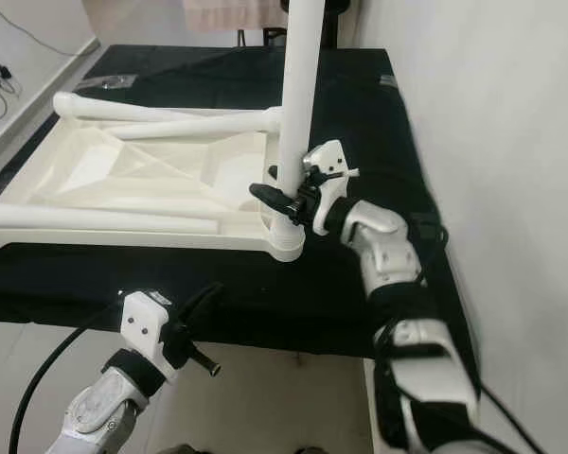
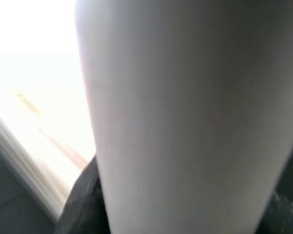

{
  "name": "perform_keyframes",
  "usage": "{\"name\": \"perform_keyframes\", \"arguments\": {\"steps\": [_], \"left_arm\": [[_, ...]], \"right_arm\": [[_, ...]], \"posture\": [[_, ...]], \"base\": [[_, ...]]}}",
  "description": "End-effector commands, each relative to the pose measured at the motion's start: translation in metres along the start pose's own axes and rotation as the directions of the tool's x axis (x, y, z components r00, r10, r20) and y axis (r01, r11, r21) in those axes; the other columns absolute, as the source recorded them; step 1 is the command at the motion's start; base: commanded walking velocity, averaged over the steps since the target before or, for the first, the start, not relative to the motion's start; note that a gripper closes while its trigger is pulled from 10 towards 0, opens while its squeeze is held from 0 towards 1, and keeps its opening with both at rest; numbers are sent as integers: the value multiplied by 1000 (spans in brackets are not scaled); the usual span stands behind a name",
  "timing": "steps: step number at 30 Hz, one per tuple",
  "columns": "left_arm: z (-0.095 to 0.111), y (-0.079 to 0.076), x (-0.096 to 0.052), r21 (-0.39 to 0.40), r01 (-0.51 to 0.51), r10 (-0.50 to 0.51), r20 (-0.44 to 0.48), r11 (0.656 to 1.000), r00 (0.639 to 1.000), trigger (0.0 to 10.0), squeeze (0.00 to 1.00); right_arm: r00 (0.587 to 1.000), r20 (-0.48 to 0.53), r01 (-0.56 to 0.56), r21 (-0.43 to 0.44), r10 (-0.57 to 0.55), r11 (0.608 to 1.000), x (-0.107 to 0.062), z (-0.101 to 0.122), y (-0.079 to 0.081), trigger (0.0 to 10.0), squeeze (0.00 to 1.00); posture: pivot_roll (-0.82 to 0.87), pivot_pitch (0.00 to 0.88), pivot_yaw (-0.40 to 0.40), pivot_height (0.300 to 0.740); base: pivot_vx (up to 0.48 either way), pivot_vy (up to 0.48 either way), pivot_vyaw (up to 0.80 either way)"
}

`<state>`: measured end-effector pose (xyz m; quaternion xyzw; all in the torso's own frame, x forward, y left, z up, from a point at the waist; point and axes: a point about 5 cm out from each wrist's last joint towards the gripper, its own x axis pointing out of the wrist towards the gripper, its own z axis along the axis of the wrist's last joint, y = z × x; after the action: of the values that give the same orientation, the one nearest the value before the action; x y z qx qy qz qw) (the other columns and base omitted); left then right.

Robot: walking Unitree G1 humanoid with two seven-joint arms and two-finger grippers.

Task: Building children table

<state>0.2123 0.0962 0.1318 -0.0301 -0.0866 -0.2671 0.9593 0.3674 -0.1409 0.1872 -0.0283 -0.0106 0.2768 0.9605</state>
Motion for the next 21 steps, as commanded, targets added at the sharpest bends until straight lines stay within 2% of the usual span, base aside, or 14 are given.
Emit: {"name": "perform_keyframes", "arguments": {"steps": [1,2,4,8,9,10,11,12,14,15,17,18,20,21], "left_arm": [[2,0,-2,-12,0,0,4,1000,1000,10000,0],[2,0,-2,-12,0,0,4,1000,1000,10000,0],[2,2,-3,-9,0,0,3,1000,1000,10000,0],[2,2,-2,-10,4,-4,-1,1000,1000,10000,0],[2,2,-2,-8,5,-5,-2,1000,1000,10000,0],[2,3,-2,-7,6,-6,-3,1000,1000,10000,0],[2,3,-1,-5,4,-4,-2,1000,1000,10000,0],[2,3,-1,-3,0,0,-1,1000,1000,10000,0],[2,3,-1,-1,-3,3,-1,1000,1000,10000,0],[2,3,0,-1,-4,4,0,1000,1000,10000,0],[2,3,0,-2,-3,3,0,1000,1000,10000,0],[2,3,0,-2,-3,3,0,1000,1000,10000,0],[2,2,1,-4,-2,2,0,1000,1000,10000,0],[2,2,1,-5,0,0,1,1000,1000,10000,0]], "right_arm": [[931,-261,271,21,-256,962,-22,-56,15,0,0],[931,-261,271,21,-256,962,-22,-56,15,0,0],[916,-275,316,48,-292,947,-28,-60,41,0,0],[926,-276,280,49,-257,959,-19,-62,50,0,0],[929,-271,275,47,-253,960,-13,-61,50,1255,0],[931,-267,272,46,-251,961,-8,-60,51,1255,0],[935,-249,271,52,-251,961,-4,-56,50,10000,0],[953,-208,239,71,-220,968,1,-50,51,10000,196],[970,-160,199,92,-182,976,6,-43,53,10000,196],[977,-141,177,100,-162,979,7,-37,56,10000,1000],[993,-67,107,103,-100,989,10,-19,56,10000,1000],[993,-67,107,103,-100,989,10,-19,56,10000,1000],[999,13,29,125,-31,992,12,1,53,10000,980],[991,96,-107,164,92,981,12,22,55,10000,0]], "posture": [[104,165,5,740],[104,165,5,740],[91,160,18,740],[105,152,14,740],[104,147,15,740],[104,147,15,740],[103,146,17,740],[108,144,14,740],[108,144,14,740],[109,141,12,740],[106,138,13,740],[106,138,13,740],[105,137,12,740],[105,136,11,740]], "base": [[0,0,0],[0,0,0],[0,0,0],[0,0,0],[0,0,0],[0,0,0],[0,0,0],[0,0,0],[0,0,0],[0,0,0],[0,0,0],[0,0,0],[0,0,0],[0,0,0]]}}
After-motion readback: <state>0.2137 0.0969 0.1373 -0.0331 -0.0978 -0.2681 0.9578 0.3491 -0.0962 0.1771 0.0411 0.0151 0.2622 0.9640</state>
